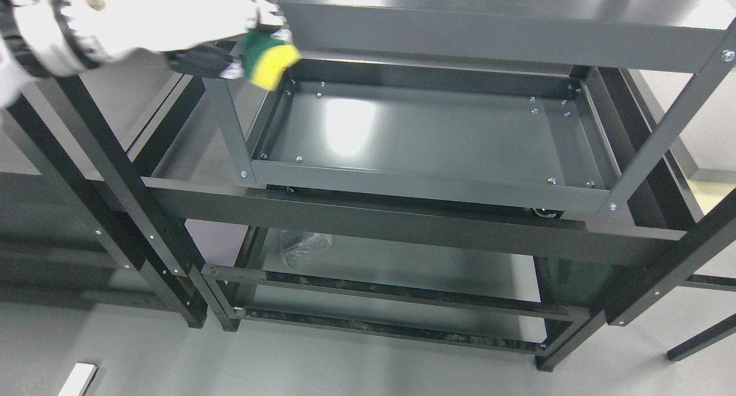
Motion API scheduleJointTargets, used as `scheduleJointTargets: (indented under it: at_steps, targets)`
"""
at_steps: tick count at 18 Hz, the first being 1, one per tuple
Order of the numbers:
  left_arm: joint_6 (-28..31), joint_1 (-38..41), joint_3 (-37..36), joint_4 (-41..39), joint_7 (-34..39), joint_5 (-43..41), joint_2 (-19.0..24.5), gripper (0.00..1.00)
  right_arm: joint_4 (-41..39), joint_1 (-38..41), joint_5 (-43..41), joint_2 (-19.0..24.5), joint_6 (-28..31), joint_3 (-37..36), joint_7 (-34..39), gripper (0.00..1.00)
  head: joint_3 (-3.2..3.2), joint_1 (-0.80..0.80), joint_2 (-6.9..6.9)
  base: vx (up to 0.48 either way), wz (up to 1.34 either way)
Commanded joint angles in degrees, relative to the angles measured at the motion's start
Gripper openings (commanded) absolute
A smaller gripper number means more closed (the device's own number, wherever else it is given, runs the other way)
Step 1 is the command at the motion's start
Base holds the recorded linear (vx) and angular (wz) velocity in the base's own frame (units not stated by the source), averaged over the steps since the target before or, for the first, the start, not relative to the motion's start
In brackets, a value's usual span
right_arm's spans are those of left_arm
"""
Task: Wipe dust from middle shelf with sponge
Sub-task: 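Lower the left hand holding the sponge away from the shelf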
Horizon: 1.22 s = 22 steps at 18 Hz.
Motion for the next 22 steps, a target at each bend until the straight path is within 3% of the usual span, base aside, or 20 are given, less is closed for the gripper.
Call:
scheduleJointTargets:
  at_steps: [1,2,3,8,10,12,13,15,18,19,22]
  targets:
    - [0.04,8.26,-0.28,0.85,0.24,2.98,-31.88,0.00,-1.00,0.00,0.00,-1.00,4.18,0.00,-0.02,1.00,0.00,0.00,0.00,0.000,0.00]
    - [0.04,12.12,0.42,3.65,0.32,2.63,-36.37,0.00,-1.00,0.00,0.00,-1.00,4.18,0.00,-0.02,1.00,0.00,0.00,0.00,0.000,0.00]
    - [0.04,15.98,2.78,7.16,0.33,2.62,-37.96,0.00,-1.00,0.00,0.00,-1.00,4.18,0.00,-0.02,1.00,0.00,0.00,0.00,0.000,0.00]
    - [0.04,29.62,18.94,17.82,1.72,4.81,-37.96,0.01,-1.00,0.00,0.00,-1.00,4.18,0.00,-0.02,1.00,0.00,0.00,0.00,0.000,0.00]
    - [4.40,34.02,26.06,18.97,6.98,9.02,-37.96,0.01,-1.00,0.00,0.00,-1.00,4.18,0.00,-0.02,1.00,0.00,0.00,0.00,0.000,0.00]
    - [8.20,38.15,31.34,18.19,17.06,9.83,-37.96,0.01,-1.00,0.00,0.00,-1.00,4.18,0.00,-0.02,1.00,0.00,0.00,0.00,0.000,0.00]
    - [9.26,40.00,33.02,17.23,22.16,9.74,-37.96,0.01,-1.00,0.00,0.00,-1.00,4.18,0.00,-0.02,1.00,0.00,0.00,0.00,0.000,0.00]
    - [13.46,42.20,34.34,12.68,23.18,9.74,-37.96,0.00,-1.00,0.00,0.00,-1.00,4.18,0.00,-0.02,1.00,0.00,0.00,0.00,0.000,0.00]
    - [37.40,42.65,35.24,-5.57,25.97,12.10,-37.96,0.00,-1.00,0.00,0.00,-1.00,4.18,0.00,-0.02,1.00,0.00,0.00,0.00,0.000,0.00]
    - [42.44,43.26,33.23,-10.51,27.82,14.12,-37.96,0.01,-1.00,0.00,0.00,-1.00,4.18,0.00,-0.02,1.00,0.00,0.00,0.00,0.000,0.00]
    - [44.78,50.88,27.44,-17.92,29.24,14.93,-37.96,0.01,-1.00,0.00,0.00,-1.00,4.18,0.00,-0.11,1.00,0.00,0.00,0.00,0.000,0.00]
